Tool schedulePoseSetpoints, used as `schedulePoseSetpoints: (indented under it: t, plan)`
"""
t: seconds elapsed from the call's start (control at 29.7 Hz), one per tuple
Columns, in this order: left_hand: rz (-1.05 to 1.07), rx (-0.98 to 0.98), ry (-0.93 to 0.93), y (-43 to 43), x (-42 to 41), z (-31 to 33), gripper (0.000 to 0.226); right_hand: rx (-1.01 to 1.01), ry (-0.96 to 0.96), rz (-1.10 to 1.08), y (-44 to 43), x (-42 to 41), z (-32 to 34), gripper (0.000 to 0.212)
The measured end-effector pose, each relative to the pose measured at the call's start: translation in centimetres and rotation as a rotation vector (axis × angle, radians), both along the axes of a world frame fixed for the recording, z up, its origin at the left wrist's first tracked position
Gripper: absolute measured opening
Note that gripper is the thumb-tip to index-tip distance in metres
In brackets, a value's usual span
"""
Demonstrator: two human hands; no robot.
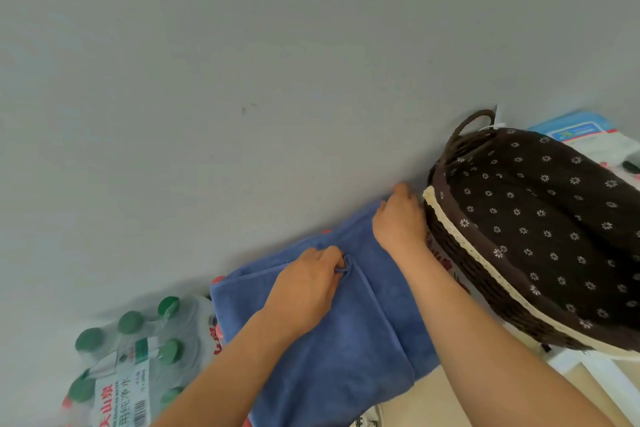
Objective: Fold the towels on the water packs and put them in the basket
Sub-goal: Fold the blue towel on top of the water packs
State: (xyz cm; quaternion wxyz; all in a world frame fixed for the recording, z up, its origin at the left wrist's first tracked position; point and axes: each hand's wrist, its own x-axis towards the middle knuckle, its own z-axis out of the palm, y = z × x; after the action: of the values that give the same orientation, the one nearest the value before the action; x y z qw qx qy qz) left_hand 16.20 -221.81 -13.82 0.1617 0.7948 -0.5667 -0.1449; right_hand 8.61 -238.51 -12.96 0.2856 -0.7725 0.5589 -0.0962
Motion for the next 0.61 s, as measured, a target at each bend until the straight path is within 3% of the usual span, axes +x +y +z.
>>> schedulePoseSetpoints:
  t: [0.17,0.34,0.54,0.61]
  plan:
    - [-0.002,-0.003,0.049,-0.3,0.2,0.2,0.011,-0.058,-0.123,-0.033,0.1,-0.6,0.9,0.037]
    - [0.052,-0.081,0.123,-0.9,0.7,0.8,0.009,0.07,-0.104,0.032,0.3,-1.4,1.3,0.043]
    - [-0.008,-0.205,0.031,-2.2,0.4,3.9,0.026,-0.037,-0.163,0.282,1.7,-3.6,3.7,0.019]
    - [-0.028,-0.222,0.127,-2.7,-0.1,5.4,0.022,-0.083,-0.207,0.35,2.1,-4.3,4.8,0.016]
